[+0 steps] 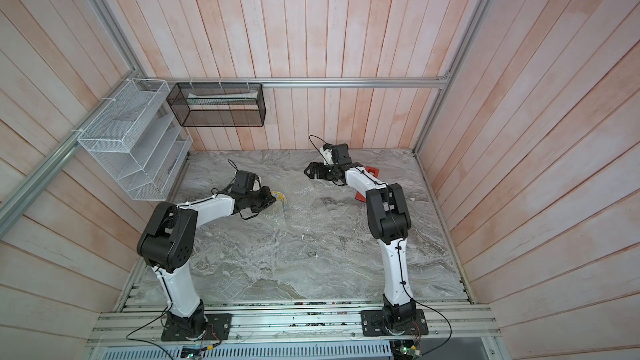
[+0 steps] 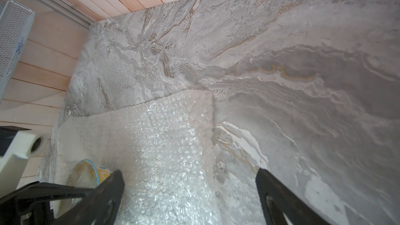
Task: Wrap bowls in bubble wrap
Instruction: Wrap the bowl in bubble wrap.
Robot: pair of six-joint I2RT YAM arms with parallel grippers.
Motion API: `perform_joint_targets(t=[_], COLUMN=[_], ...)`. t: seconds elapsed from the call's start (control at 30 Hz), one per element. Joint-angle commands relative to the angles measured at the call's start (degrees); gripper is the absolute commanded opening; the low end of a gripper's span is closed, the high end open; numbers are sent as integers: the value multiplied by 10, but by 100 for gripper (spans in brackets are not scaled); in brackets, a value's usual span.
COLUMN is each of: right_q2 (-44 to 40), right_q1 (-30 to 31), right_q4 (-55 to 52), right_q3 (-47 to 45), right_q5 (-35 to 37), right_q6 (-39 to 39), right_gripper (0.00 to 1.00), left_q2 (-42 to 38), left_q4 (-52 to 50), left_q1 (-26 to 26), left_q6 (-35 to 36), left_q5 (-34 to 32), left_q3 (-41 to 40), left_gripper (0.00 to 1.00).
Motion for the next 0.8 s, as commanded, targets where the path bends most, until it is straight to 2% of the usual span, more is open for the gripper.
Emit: perform_joint_targets(t=[0.0, 0.17, 0.53, 0.77], right_q2=[33, 78, 193, 214], right_q1=[4, 13, 32, 46], right_q4=[3, 1, -62, -72], right_q3=[35, 85, 247, 267], right_q5=[-17, -27, -33, -32], right_q6=[-4, -11, -13, -14], right_gripper=[95, 90, 82, 77], left_q2=[17, 26, 38, 44], left_q4=[-16, -24, -24, -21], left_q1=[-3, -5, -5, -5], left_q6=[14, 16, 12, 10], left_q5=[-3, -8, -2, 1], left_q3=[26, 33, 33, 32], left_gripper=[9, 20, 21, 21])
